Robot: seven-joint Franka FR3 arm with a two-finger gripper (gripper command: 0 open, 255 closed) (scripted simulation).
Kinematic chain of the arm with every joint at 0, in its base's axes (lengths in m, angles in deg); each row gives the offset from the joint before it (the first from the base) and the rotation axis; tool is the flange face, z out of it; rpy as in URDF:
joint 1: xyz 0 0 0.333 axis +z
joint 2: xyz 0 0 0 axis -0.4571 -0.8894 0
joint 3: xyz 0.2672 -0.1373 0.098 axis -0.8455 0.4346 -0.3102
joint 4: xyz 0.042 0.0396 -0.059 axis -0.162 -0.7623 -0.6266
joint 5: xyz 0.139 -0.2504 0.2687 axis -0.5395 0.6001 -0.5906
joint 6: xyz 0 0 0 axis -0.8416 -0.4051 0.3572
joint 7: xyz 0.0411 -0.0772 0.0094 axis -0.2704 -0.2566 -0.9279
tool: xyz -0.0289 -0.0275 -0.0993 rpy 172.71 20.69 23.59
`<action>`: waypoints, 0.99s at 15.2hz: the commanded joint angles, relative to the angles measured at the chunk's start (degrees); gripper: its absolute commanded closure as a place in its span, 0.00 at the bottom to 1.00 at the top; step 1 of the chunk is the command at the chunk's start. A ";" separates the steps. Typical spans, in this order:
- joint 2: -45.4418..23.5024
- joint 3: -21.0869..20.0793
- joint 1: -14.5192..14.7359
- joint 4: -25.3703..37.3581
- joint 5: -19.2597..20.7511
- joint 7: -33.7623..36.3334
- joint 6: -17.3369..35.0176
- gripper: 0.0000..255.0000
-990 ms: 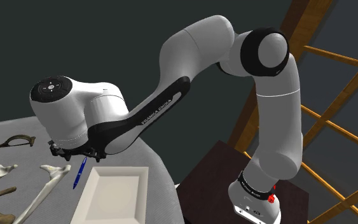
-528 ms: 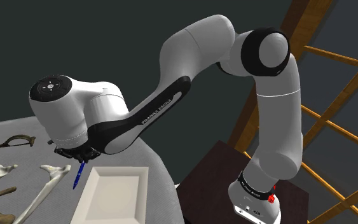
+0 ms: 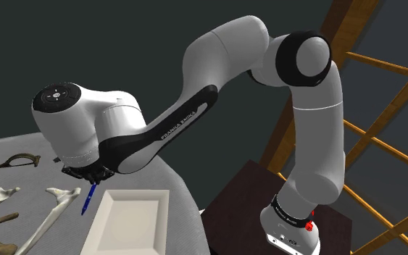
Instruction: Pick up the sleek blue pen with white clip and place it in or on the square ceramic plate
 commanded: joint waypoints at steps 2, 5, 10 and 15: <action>1.12 -0.79 -0.58 0.42 -1.28 -1.03 -1.12 1.00; 2.28 -1.63 -1.12 1.15 -2.64 -2.19 -2.49 1.00; 4.08 -2.87 -1.89 2.65 -4.78 -4.07 -4.90 1.00; 5.65 -3.93 -2.47 4.50 -6.72 -5.87 -7.48 1.00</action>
